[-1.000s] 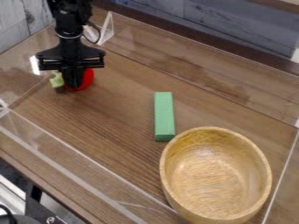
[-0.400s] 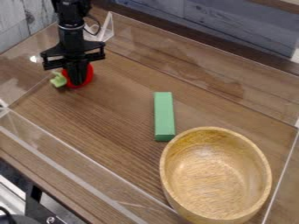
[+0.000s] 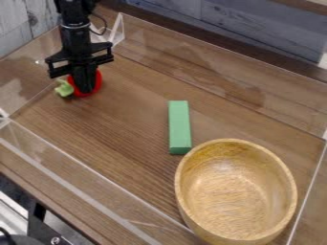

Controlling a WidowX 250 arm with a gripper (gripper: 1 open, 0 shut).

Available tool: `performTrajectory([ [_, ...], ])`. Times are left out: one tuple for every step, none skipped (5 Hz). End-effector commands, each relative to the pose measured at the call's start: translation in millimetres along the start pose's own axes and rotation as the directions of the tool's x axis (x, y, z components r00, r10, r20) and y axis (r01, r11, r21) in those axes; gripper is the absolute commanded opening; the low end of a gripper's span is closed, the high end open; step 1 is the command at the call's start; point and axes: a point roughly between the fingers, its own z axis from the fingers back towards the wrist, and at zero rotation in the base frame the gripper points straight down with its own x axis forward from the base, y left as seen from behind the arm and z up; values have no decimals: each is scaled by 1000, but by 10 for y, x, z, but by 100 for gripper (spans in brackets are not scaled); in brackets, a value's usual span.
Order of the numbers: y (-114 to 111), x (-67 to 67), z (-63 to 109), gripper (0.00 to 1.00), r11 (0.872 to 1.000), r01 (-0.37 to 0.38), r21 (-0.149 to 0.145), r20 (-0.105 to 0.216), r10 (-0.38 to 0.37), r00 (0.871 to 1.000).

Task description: Move the red object to the left side of the table

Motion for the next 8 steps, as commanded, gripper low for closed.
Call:
performTrajectory([
  [18, -59, -90, 0, 998, -66, 12, -68, 66, 995],
  [7, -82, -99, 0, 995, -99, 16, -111, 100, 989],
  [-5, -103, -105, 0, 992, -121, 19, -151, 123, 981],
  [-22, -127, -112, 0, 990, -140, 23, -184, 142, 973],
  [-39, -148, -117, 0, 988, -152, 29, -213, 155, 965],
  [-59, -173, -124, 0, 986, -164, 36, -234, 168, 957],
  [-81, -196, -120, 0, 984, -171, 42, -254, 176, 951],
  [-102, -221, -116, 0, 983, -176, 47, -270, 183, 945],
])
